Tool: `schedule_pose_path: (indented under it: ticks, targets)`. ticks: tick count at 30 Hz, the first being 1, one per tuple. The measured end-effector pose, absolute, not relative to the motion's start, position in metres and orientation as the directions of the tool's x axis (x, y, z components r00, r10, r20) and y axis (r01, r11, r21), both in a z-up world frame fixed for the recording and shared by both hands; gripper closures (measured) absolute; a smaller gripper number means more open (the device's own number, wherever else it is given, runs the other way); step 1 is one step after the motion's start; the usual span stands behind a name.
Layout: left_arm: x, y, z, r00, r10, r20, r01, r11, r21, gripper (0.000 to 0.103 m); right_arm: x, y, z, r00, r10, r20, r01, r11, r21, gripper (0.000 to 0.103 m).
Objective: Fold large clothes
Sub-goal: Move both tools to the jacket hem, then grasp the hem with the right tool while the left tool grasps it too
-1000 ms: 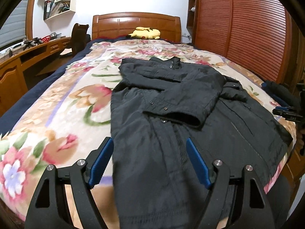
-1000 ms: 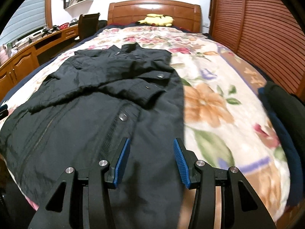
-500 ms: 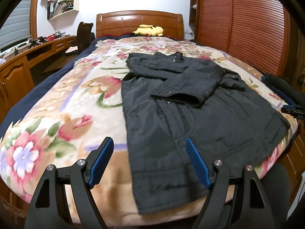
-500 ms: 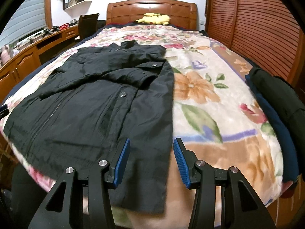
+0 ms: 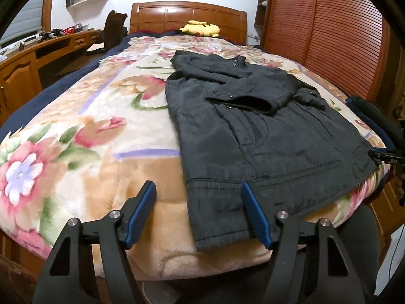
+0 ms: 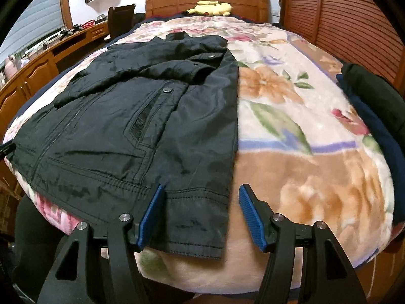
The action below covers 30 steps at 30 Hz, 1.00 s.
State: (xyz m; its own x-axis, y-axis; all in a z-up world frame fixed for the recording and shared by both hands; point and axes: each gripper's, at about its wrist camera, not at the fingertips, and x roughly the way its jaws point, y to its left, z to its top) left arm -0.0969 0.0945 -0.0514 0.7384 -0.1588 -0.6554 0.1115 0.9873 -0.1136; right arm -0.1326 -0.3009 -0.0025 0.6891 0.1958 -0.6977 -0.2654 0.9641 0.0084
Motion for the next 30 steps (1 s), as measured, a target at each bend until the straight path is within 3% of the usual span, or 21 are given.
schedule_pose_path:
  ticks: [9,12,16,17,20,30]
  targets:
    - [-0.103,0.093,-0.056,0.741,-0.183,-0.646,0.124,0.983,-0.136,0.037,-0.136,-0.294,-0.007,0.696,0.194,-0.692,-0.272,0.962,-0.004,0.040]
    - [-0.106,0.090,-0.055,0.733,-0.218,-0.644,0.156,0.976,-0.152,0.051,-0.139,-0.292,-0.007,0.698,0.199,-0.688,-0.285,0.959,-0.012,0.047]
    - [-0.106,0.088,-0.048,0.727,-0.249,-0.641,0.176,0.968,-0.176,0.089,-0.141,-0.292,-0.006,0.689,0.232,-0.686,-0.318,0.948,0.001,0.066]
    - [-0.106,0.088,-0.045,0.728,-0.255,-0.636,0.180,0.967,-0.181,0.094,-0.143,-0.291,-0.006,0.689,0.238,-0.685,-0.327,0.945,0.000,0.073]
    - [-0.112,0.085,-0.029,0.757,-0.249,-0.604,0.195,0.969,-0.155,0.096,-0.147,-0.287,-0.002,0.701,0.250,-0.667,-0.345,0.939,-0.011,0.084]
    - [-0.144,0.082,0.037,0.863,-0.230,-0.450,0.204,0.973,-0.106,0.097,-0.175,-0.286,0.054,0.803,0.275,-0.529,-0.348,0.937,-0.041,0.090]
